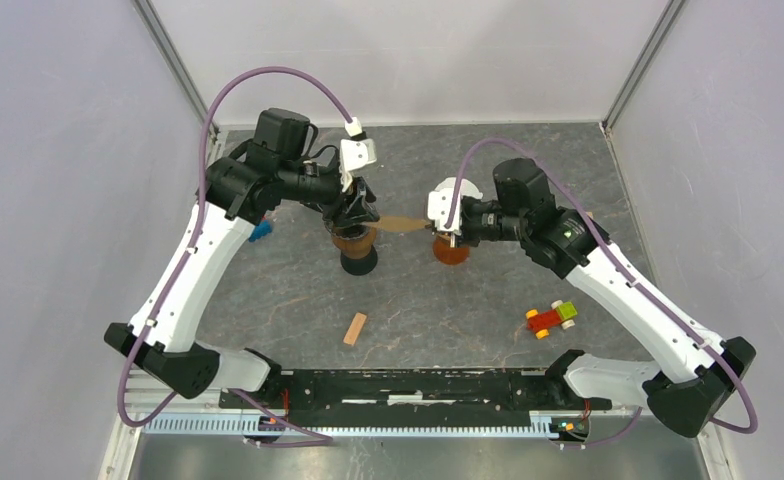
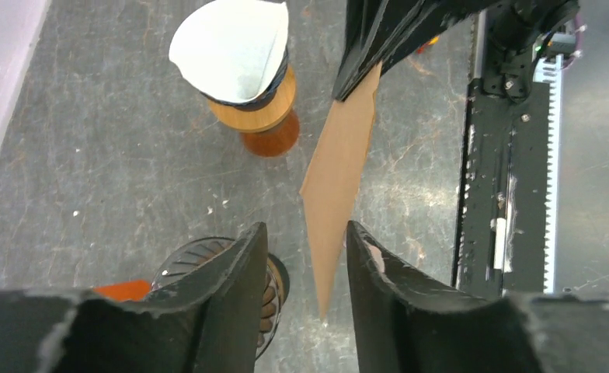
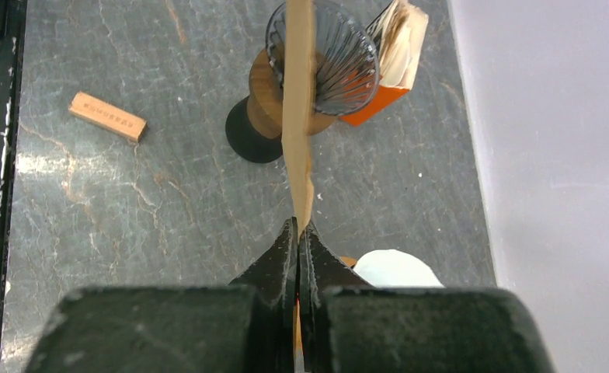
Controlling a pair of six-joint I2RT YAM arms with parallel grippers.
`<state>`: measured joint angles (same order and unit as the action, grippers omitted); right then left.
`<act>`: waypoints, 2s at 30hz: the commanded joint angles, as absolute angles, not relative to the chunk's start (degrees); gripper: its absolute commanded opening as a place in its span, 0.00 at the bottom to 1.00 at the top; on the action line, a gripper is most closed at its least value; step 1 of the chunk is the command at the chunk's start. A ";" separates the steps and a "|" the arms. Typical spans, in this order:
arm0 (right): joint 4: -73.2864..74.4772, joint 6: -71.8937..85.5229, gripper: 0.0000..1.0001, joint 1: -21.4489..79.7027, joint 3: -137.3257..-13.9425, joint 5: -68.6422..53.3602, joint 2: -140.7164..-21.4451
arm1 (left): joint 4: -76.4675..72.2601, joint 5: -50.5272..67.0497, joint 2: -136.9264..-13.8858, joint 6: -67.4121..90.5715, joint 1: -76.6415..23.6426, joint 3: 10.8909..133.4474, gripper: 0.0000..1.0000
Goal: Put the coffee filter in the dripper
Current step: Place the coffee filter in the coffee dripper.
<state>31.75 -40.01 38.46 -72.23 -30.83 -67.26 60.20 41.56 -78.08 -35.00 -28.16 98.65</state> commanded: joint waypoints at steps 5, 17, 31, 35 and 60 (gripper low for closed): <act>30.82 -43.47 0.00 38.15 -68.29 -31.07 -65.53 | 52.92 49.44 -78.69 -28.50 -29.53 98.39 0.76; 23.70 -32.96 0.00 37.01 -67.25 -31.20 -66.50 | 51.33 38.37 -78.68 -29.99 -37.41 93.86 0.91; 23.27 -32.35 0.00 36.34 -66.29 -33.54 -65.87 | 54.88 25.59 -78.52 -39.31 -39.88 90.85 0.46; 23.02 -31.41 0.00 35.83 -66.66 -35.29 -66.17 | 54.85 24.54 -77.64 -40.83 -39.81 89.42 0.26; 28.08 -34.42 0.55 32.70 -69.10 -48.26 -65.01 | 55.21 23.85 -77.22 -48.76 -42.80 84.51 0.02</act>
